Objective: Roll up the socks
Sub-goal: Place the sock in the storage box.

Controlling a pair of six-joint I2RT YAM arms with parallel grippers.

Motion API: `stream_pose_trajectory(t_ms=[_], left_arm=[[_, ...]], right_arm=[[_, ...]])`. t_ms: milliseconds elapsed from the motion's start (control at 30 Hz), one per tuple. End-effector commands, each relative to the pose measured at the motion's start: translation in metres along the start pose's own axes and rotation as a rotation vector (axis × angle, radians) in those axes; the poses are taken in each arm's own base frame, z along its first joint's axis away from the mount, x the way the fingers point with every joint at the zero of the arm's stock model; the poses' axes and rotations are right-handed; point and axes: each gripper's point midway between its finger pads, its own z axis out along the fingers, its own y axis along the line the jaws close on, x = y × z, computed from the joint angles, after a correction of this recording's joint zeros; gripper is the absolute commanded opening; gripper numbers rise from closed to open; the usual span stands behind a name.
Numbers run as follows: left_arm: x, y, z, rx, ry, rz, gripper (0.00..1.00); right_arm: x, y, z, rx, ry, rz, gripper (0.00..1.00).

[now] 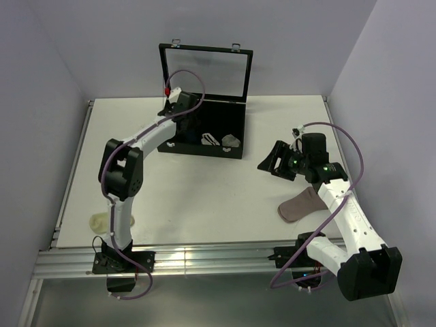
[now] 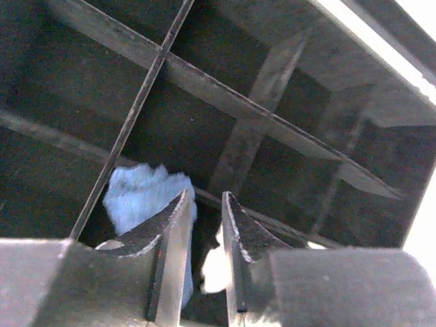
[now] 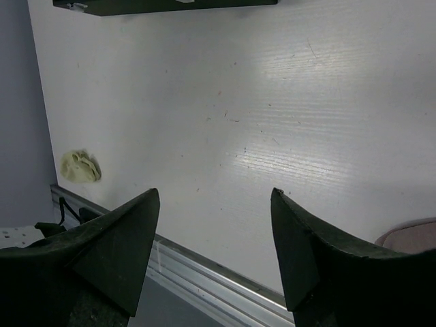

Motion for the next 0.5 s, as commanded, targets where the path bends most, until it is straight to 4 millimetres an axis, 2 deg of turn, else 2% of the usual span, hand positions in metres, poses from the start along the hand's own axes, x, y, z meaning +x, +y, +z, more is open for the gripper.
stream_pose_trajectory(t_ms=[0,100,200,400,467], left_arm=[[-0.004,-0.003,0.019,-0.008,-0.028,0.029,0.28],[0.014,0.018,0.029,-0.079,0.011,0.026,0.27],[0.027,0.033,0.029,-0.115,0.033,0.012,0.26],[0.044,0.066,0.019,-0.254,0.07,-0.042,0.2],[0.041,0.065,0.01,-0.245,0.06,-0.069,0.19]], right_arm=[[-0.004,0.001,0.001,-0.017,-0.02,-0.012,0.73],[-0.003,-0.001,0.0,-0.007,-0.019,-0.01,0.73],[-0.003,-0.002,0.0,-0.002,-0.02,-0.011,0.73],[-0.003,-0.002,0.002,0.0,-0.012,0.0,0.73],[-0.004,-0.002,0.001,0.0,-0.013,-0.003,0.73]])
